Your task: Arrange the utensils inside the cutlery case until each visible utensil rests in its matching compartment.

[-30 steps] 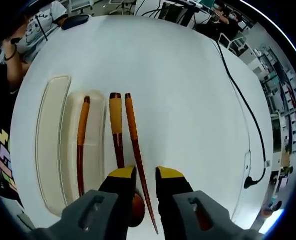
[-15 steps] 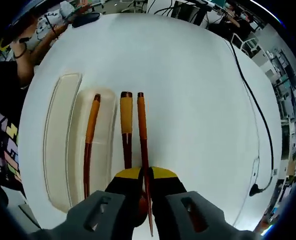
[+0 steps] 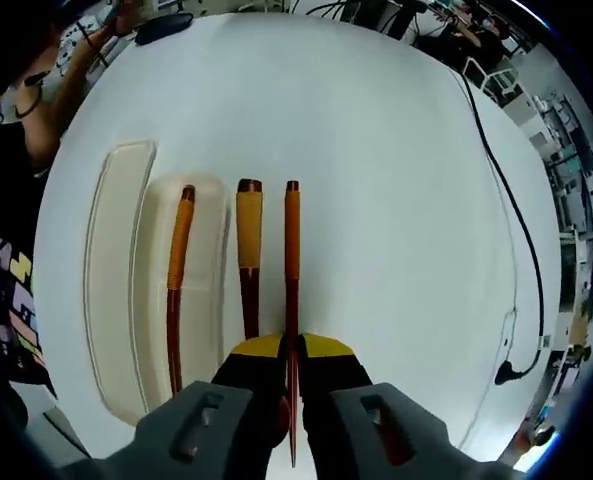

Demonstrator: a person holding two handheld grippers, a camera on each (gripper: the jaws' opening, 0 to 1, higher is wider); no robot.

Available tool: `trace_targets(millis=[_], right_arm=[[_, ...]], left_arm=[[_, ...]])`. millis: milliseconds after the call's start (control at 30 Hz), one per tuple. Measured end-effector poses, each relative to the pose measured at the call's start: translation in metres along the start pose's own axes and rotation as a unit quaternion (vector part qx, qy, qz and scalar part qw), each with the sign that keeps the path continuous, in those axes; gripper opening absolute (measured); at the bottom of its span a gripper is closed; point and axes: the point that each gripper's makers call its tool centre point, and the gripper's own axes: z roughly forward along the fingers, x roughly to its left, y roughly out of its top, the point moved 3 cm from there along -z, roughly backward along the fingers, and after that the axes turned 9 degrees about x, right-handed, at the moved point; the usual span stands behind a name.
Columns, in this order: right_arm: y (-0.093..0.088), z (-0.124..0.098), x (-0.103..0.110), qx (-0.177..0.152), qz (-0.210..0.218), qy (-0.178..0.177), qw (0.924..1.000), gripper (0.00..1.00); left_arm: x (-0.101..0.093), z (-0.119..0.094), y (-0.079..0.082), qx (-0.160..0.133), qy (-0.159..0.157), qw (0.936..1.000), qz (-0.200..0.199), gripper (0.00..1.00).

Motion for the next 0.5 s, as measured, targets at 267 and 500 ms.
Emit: trace_targets(millis=[267,500], right_arm=[[0.0,-0.001,0.001,0.019,-0.005,-0.007,0.9998,0.02],[-0.001,-0.001,0.0,0.022,0.003,-0.009,0.9997,0.02]], left_arm=[[-0.003,-0.006,0.004,-0.006,-0.006,0.9999,0.008,0.88],[0.007,-0.009,0.004,-0.009,0.007,0.9999,0.001,0.88]])
